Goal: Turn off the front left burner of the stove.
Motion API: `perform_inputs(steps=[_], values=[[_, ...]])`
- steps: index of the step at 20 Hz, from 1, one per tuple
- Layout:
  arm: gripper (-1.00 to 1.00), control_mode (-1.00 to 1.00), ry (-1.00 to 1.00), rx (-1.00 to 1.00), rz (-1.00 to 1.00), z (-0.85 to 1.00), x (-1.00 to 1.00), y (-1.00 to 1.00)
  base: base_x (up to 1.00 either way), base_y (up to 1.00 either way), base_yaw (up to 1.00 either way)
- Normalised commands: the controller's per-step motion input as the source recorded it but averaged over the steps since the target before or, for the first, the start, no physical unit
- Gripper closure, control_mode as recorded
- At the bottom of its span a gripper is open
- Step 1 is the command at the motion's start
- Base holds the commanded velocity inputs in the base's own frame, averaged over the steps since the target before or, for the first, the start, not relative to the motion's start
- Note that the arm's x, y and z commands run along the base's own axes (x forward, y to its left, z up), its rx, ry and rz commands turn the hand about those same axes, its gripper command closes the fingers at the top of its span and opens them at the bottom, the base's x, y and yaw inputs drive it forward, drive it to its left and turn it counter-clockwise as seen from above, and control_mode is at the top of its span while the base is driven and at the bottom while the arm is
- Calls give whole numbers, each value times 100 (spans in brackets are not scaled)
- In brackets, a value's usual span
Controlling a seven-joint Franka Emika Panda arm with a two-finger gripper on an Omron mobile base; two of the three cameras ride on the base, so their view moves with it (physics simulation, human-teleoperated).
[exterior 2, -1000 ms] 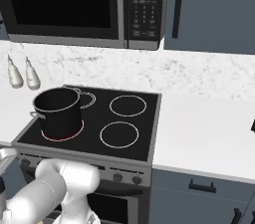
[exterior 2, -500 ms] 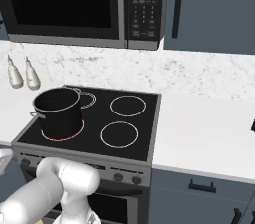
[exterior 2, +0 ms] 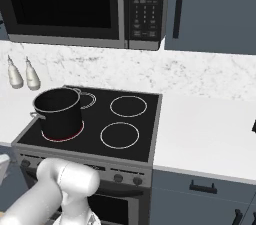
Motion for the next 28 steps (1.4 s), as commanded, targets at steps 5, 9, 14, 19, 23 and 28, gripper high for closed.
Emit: perform_inputs(steps=[5, 9, 14, 19, 23, 28], values=[[-100, -100, -13, 0, 9, 0, 0, 0, 0, 0, 0], [-100, -100, -5, 0, 5, 0, 12, 0, 0, 0, 0], [-100, -100, 1, 0, 2, 0, 22, -5, 0, 0, 0], [-100, -100, 0, -1, 0, -6, 21, -9, 0, 0, 0], [-100, -100, 0, -4, 0, -25, 5, 0, 0, 0, 0], [-100, -100, 0, -3, 0, -24, 2, 0, 0, 0, 0]])
